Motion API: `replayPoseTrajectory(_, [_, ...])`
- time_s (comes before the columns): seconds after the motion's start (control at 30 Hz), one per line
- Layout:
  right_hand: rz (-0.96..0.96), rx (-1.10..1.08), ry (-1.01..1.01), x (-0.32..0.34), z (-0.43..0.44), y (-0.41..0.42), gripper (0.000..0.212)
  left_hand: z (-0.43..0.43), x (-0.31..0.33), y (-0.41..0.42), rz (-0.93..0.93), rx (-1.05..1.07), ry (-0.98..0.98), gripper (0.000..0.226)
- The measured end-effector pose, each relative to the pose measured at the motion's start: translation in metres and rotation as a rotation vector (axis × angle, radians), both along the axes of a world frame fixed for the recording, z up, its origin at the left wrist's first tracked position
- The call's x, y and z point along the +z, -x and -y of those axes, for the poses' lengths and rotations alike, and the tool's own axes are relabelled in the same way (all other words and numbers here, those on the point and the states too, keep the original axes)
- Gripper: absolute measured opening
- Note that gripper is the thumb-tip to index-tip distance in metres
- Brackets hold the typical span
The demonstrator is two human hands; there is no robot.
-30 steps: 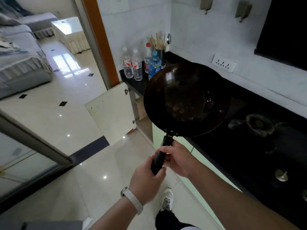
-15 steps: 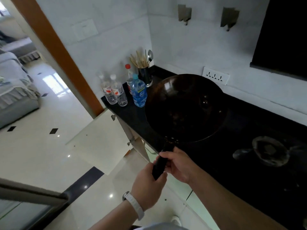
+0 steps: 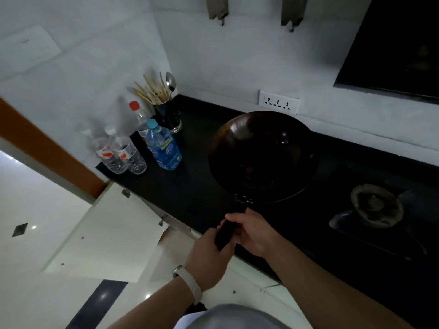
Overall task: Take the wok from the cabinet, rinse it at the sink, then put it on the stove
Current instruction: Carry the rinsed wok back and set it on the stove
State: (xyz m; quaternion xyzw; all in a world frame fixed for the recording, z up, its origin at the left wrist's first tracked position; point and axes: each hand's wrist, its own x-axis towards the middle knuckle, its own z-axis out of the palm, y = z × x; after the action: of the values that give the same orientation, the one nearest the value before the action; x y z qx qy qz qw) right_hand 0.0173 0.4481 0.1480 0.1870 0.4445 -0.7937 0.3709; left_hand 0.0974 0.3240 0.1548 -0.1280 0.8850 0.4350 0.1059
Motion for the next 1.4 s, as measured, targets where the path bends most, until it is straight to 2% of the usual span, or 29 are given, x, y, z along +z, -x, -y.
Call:
replayPoseTrajectory(0.13, [0.042,-0.105,-0.041,-0.007,0.029,0.025,0.037,0.037,-0.012,0.039,0.031,-0.091,-0.064,0.016])
replayPoseTrajectory(0.4, [0.042,-0.302,-0.124,-0.015,0.100,0.064,0.012,0.123,-0.020,0.114,0.076,-0.359,-0.083,0.017])
replayPoseTrajectory(0.67, [0.088,-0.478,-0.117,-0.029,0.136,0.082,0.023,0.167,-0.040,0.160,0.029,-0.557,0.001,0.033])
replayPoseTrajectory(0.9, [0.102,-0.518,-0.071,-0.037,0.141,0.097,0.019,0.171,-0.046,0.180,-0.001,-0.602,0.050,0.038])
replayPoseTrajectory(1.1, [0.104,-0.500,-0.032,-0.038,0.144,0.110,0.005,0.175,-0.047,0.195,-0.009,-0.625,0.060,0.028])
replayPoseTrajectory(1.23, [0.110,-0.501,0.001,-0.043,0.145,0.115,0.012,0.178,-0.049,0.198,-0.049,-0.642,0.117,0.028])
replayPoseTrajectory(1.4, [0.126,-0.540,0.056,-0.053,0.152,0.114,0.011,0.188,-0.055,0.204,-0.061,-0.708,0.166,0.026])
